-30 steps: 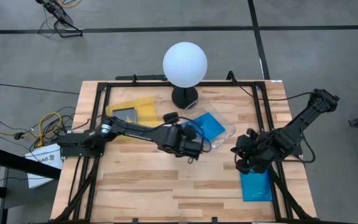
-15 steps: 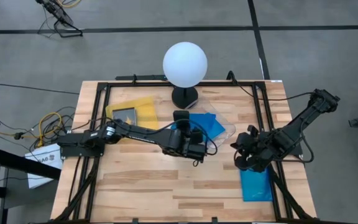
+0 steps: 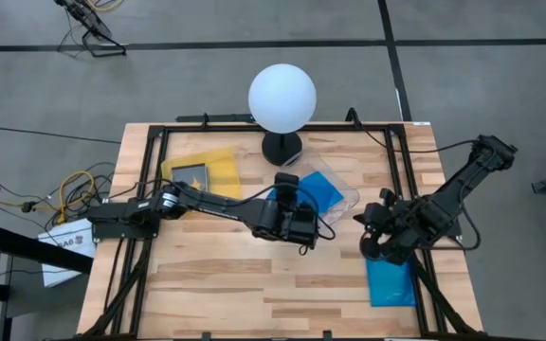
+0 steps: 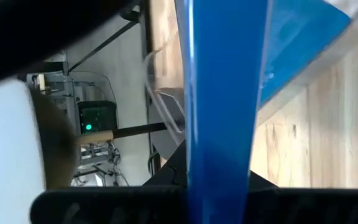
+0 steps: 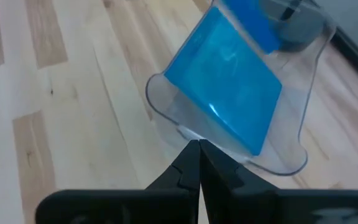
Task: Pick & place jewel cases by type
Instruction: Put the left blue CD case into the transparent bin
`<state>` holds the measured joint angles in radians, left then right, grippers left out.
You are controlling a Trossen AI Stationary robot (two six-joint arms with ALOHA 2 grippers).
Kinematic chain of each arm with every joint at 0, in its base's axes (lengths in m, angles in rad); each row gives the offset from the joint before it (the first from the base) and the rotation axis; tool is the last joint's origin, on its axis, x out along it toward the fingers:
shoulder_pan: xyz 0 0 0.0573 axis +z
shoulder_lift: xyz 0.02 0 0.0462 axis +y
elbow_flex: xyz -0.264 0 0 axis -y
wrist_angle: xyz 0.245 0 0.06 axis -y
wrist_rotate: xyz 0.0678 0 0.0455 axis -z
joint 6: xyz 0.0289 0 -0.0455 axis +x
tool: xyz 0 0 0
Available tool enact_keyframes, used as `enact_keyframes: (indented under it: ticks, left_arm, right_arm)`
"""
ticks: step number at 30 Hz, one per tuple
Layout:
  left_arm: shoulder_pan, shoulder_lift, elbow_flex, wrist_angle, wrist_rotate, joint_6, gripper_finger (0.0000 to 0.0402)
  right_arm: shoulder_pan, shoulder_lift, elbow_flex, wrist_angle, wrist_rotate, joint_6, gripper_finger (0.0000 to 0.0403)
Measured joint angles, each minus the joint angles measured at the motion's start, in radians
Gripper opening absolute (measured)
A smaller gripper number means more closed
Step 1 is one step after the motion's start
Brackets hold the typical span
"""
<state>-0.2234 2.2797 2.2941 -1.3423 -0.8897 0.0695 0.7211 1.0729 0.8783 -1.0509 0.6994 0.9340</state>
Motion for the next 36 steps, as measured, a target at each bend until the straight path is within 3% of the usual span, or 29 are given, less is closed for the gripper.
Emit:
enact_keyframes:
  ticks: [8, 17, 26, 30, 36]
  left_arm:
    - [0.0, 0.002, -0.046, 0.043, 0.004, 0.039, 0.0]
    - [0.04, -0.011, -0.046, 0.214, 0.046, 0.142, 0.0]
    - [0.115, -0.001, -0.046, -0.039, 0.035, -0.262, 0.0004]
    - [0.122, -0.001, -0.046, -0.072, 0.103, -0.323, 0.0005]
    - [0.117, -0.002, -0.046, -0.092, 0.118, -0.343, 0.0005]
  right_arm:
    - [0.013, 0.0, 0.0, -0.019, 0.036, 0.0, 0.0]
    - [0.012, 0.0, 0.0, -0.019, 0.036, 0.0, 0.0]
    - [0.012, 0.0, 0.0, -0.017, 0.032, 0.034, 0.0]
    - [0.01, 0.0, 0.0, -0.011, 0.032, 0.034, 0.0]
    - [0.01, 0.0, 0.0, -0.01, 0.033, 0.035, 0.0]
